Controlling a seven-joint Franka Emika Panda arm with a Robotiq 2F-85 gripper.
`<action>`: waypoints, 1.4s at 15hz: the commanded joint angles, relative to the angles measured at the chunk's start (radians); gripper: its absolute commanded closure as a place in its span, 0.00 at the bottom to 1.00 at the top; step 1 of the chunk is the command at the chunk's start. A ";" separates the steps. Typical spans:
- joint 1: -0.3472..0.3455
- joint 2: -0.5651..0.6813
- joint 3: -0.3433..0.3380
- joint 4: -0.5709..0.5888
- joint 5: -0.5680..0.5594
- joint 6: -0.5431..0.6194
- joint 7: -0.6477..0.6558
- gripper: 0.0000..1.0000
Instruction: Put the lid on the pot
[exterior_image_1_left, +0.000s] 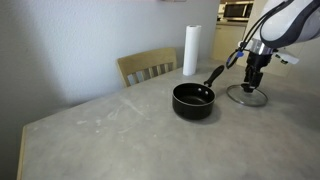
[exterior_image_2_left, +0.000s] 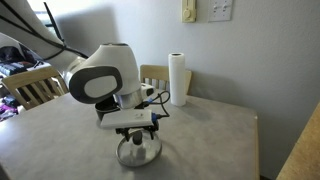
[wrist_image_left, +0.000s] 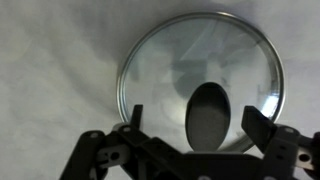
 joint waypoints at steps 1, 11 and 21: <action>-0.014 0.023 0.014 0.022 -0.073 0.006 0.055 0.00; -0.035 -0.003 0.039 0.028 -0.106 -0.081 0.139 0.84; -0.044 -0.092 0.039 0.003 -0.124 -0.114 0.169 0.85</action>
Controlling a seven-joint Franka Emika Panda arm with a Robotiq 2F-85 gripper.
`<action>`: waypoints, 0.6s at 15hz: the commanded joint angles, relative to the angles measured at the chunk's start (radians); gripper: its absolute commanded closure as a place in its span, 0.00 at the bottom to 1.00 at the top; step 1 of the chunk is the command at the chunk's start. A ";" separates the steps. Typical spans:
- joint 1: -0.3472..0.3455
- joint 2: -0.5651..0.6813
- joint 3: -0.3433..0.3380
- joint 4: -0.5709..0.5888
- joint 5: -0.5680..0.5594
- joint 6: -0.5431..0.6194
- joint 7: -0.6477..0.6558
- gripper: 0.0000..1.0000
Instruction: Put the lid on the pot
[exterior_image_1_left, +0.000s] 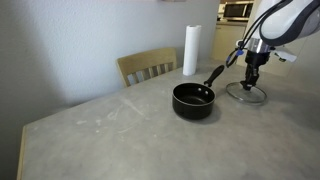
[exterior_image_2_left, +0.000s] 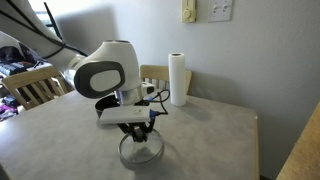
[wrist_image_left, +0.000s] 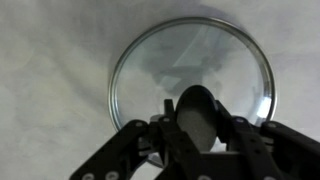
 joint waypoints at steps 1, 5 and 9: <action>0.012 -0.107 -0.023 -0.035 -0.044 -0.047 0.044 0.85; 0.024 -0.198 -0.030 -0.045 -0.081 -0.059 0.069 0.85; 0.047 -0.270 -0.023 -0.041 -0.099 -0.059 0.083 0.85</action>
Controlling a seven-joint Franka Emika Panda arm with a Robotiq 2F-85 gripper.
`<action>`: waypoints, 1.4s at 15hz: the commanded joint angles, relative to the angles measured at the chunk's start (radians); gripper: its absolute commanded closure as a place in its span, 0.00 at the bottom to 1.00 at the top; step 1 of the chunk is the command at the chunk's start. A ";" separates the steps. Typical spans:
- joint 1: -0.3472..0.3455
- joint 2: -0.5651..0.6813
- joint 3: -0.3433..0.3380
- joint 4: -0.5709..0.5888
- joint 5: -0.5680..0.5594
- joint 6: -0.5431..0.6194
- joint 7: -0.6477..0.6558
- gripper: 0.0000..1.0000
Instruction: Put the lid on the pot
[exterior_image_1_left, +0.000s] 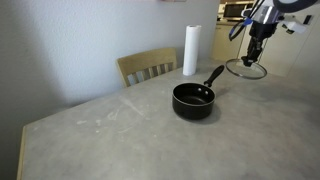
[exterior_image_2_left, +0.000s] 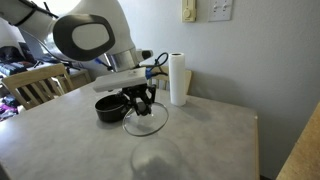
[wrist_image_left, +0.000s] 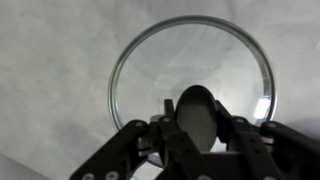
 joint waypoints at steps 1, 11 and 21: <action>0.035 -0.087 -0.004 -0.024 -0.029 -0.019 0.027 0.85; 0.182 -0.076 0.061 0.037 -0.064 -0.062 0.140 0.85; 0.328 -0.049 0.178 0.101 -0.104 -0.200 0.252 0.85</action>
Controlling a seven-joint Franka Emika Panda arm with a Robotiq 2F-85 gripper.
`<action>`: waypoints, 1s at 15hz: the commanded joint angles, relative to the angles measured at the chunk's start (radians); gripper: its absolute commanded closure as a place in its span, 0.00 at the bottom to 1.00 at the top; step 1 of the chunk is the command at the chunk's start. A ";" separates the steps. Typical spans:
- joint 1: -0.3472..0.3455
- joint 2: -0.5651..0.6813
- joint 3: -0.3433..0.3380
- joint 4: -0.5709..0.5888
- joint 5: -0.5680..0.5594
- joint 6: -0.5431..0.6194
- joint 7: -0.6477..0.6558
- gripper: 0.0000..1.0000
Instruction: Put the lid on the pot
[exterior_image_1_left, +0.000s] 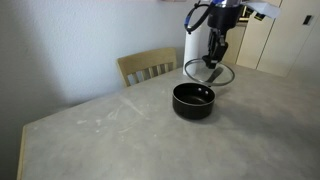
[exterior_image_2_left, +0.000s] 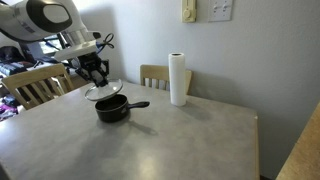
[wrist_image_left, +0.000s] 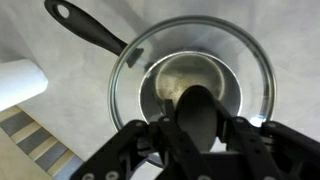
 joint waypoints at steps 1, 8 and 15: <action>0.045 0.032 0.036 0.041 -0.022 -0.039 0.061 0.85; 0.081 0.140 0.063 0.082 -0.008 0.053 0.131 0.85; 0.088 0.161 0.059 0.068 -0.012 0.134 0.190 0.85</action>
